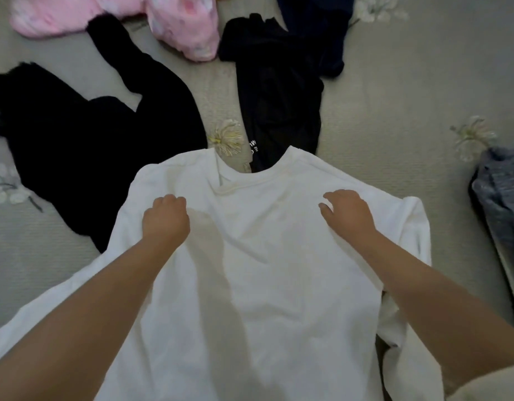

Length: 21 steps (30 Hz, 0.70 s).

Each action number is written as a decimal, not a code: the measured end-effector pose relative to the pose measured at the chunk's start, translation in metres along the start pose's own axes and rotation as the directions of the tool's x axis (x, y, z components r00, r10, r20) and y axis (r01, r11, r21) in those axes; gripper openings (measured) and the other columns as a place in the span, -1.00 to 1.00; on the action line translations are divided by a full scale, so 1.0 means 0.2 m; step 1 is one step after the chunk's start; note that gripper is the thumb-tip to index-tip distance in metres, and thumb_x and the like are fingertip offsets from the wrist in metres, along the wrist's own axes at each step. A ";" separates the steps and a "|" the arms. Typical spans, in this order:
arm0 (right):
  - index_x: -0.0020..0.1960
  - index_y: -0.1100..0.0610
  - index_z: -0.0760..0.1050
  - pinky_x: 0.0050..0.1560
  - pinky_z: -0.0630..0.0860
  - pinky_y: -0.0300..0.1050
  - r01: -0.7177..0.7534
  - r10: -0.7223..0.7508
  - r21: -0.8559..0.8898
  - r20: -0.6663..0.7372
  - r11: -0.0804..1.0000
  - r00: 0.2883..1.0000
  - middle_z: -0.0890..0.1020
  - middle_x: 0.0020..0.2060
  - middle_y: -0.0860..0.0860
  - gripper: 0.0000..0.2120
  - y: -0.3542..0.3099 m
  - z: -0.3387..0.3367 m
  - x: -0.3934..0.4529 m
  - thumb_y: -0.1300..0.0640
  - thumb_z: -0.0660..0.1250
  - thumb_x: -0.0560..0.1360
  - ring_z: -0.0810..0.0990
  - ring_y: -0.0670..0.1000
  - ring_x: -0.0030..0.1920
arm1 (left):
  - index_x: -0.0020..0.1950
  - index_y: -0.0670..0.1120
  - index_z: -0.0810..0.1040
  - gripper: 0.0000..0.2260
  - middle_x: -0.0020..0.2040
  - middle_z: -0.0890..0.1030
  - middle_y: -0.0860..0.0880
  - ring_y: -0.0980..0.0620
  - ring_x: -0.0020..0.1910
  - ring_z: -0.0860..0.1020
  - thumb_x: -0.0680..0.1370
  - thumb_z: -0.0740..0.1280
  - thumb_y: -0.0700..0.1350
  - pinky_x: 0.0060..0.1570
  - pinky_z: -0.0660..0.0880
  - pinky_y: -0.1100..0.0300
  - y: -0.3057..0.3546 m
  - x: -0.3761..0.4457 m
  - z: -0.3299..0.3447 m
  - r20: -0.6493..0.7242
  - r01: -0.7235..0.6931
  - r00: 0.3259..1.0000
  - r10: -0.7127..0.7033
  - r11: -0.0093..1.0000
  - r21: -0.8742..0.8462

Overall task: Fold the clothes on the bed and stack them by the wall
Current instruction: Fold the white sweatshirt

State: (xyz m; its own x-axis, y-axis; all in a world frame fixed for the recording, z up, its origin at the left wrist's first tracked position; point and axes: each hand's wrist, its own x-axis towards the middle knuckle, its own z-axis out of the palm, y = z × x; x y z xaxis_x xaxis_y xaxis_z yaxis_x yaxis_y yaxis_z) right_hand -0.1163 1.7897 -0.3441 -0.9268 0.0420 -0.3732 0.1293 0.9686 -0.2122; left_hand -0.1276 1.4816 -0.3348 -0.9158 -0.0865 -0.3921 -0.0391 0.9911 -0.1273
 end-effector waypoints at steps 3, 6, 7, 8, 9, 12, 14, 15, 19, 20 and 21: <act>0.40 0.19 0.27 0.31 0.22 -0.02 -0.015 0.014 -0.027 -0.017 1.000 1.000 0.39 0.34 0.12 -0.58 -0.06 0.01 0.17 0.05 0.12 0.59 0.28 0.12 0.37 | 0.25 -0.23 0.39 -0.71 0.24 0.42 -0.16 -0.14 0.24 0.34 0.54 0.09 -0.29 0.03 0.35 0.07 -0.02 0.18 0.00 -0.015 0.005 1.000 -0.006 0.999 -0.045; 0.42 0.23 0.21 0.34 0.17 0.02 -0.084 0.086 0.025 -0.066 0.996 0.994 0.34 0.36 0.15 -0.55 -0.09 0.01 0.34 0.07 0.12 0.59 0.25 0.14 0.38 | 0.32 -0.26 0.33 -0.68 0.37 0.33 -0.20 -0.14 0.40 0.20 0.57 0.09 -0.29 0.22 0.26 0.02 -0.03 0.36 0.00 -0.054 -0.025 0.998 0.020 0.995 -0.098; 0.41 0.23 0.21 0.33 0.18 0.04 -0.104 0.106 0.024 -0.069 0.994 0.992 0.34 0.36 0.16 -0.55 -0.10 0.01 0.40 0.06 0.12 0.59 0.26 0.14 0.37 | 0.36 -0.26 0.29 -0.65 0.41 0.28 -0.19 -0.13 0.44 0.14 0.58 0.09 -0.28 0.28 0.20 0.01 -0.03 0.42 0.01 -0.066 -0.034 0.997 0.026 0.993 -0.112; 0.40 0.24 0.21 0.31 0.20 0.05 -0.125 0.125 0.013 -0.055 0.992 0.991 0.36 0.34 0.17 -0.56 -0.09 0.02 0.45 0.06 0.11 0.59 0.28 0.15 0.36 | 0.40 -0.25 0.25 -0.63 0.44 0.24 -0.18 -0.12 0.47 0.09 0.58 0.09 -0.27 0.33 0.15 0.01 -0.02 0.47 0.01 -0.076 -0.039 0.997 0.030 0.992 -0.122; 0.39 0.24 0.23 0.29 0.22 0.06 -0.144 0.144 0.003 -0.029 0.990 0.989 0.39 0.31 0.18 -0.57 -0.09 0.03 0.51 0.05 0.09 0.59 0.31 0.15 0.34 | 0.42 -0.23 0.22 -0.61 0.45 0.23 -0.16 -0.11 0.48 0.08 0.59 0.08 -0.26 0.35 0.10 0.01 -0.02 0.53 0.02 -0.082 -0.041 0.996 0.031 0.991 -0.126; 0.11 0.27 0.48 0.09 0.32 -0.05 -0.136 0.131 0.112 0.050 0.984 0.990 0.58 0.00 0.22 -0.71 -0.05 0.03 0.62 0.10 0.10 0.59 0.49 0.20 0.10 | 0.41 -0.21 0.24 -0.63 0.36 0.36 -0.17 -0.14 0.39 0.24 0.61 0.07 -0.18 0.34 0.10 -0.02 0.01 0.67 0.05 -0.047 -0.004 0.999 -0.002 0.993 -0.115; -0.34 0.20 0.41 -0.24 0.17 -0.10 -0.078 0.075 0.239 0.024 0.968 0.997 0.49 -0.39 0.11 -0.69 -0.01 0.00 0.65 0.19 0.16 0.57 0.45 0.14 -0.19 | 0.26 -0.24 0.38 -0.72 0.18 0.48 -0.22 -0.20 0.20 0.40 0.60 0.09 -0.18 0.24 0.22 -0.04 0.02 0.72 0.06 -0.045 0.007 0.999 -0.011 0.995 -0.098; -0.42 0.15 0.31 -0.31 0.08 -0.13 -0.055 0.063 0.279 -0.021 0.959 0.998 0.38 -0.47 0.02 -0.64 0.02 -0.03 0.64 0.22 0.17 0.56 0.39 0.09 -0.25 | 0.17 -0.27 0.44 -0.77 0.10 0.50 -0.25 -0.23 0.12 0.43 0.59 0.11 -0.20 0.12 0.30 -0.04 0.02 0.74 0.06 -0.080 0.000 0.997 -0.010 0.992 -0.127; -0.20 0.30 0.42 -0.29 0.06 -0.19 0.000 0.057 0.208 -0.269 0.978 0.961 0.39 -0.36 0.08 -0.76 0.16 -0.12 0.62 0.22 0.13 0.58 0.34 0.06 -0.27 | -0.04 -0.30 0.48 -0.77 -0.09 0.49 -0.31 -0.27 -0.10 0.45 0.60 0.10 -0.19 -0.25 0.26 0.00 -0.03 0.77 0.00 -0.393 -0.087 0.919 -0.028 0.959 -0.270; -0.16 0.32 0.42 -0.25 0.08 -0.17 -0.018 0.069 0.170 -0.298 0.985 0.952 0.40 -0.32 0.12 -0.75 0.19 -0.13 0.63 0.20 0.11 0.59 0.35 0.07 -0.26 | -0.06 -0.30 0.47 -0.78 -0.12 0.48 -0.32 -0.27 -0.13 0.44 0.60 0.11 -0.19 -0.27 0.23 0.01 -0.03 0.78 -0.02 -0.440 -0.115 0.898 -0.010 0.960 -0.256; -0.13 0.33 0.41 -0.23 0.11 -0.14 -0.041 0.080 0.129 -0.315 0.991 0.946 0.41 -0.29 0.15 -0.74 0.21 -0.13 0.65 0.18 0.08 0.60 0.38 0.11 -0.24 | -0.07 -0.30 0.46 -0.78 -0.13 0.48 -0.32 -0.27 -0.14 0.44 0.60 0.11 -0.19 -0.28 0.21 0.01 -0.03 0.79 -0.04 -0.461 -0.142 0.887 0.017 0.961 -0.238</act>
State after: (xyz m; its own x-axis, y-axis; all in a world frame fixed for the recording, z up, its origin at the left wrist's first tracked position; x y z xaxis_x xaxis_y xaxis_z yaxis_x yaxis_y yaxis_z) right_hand -0.2401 1.8426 -0.3782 -0.9772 0.1945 -0.0853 0.2116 0.9266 -0.3110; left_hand -0.2758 1.4634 -0.3896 -0.9974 -0.0135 0.0702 -0.0028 0.9886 0.1505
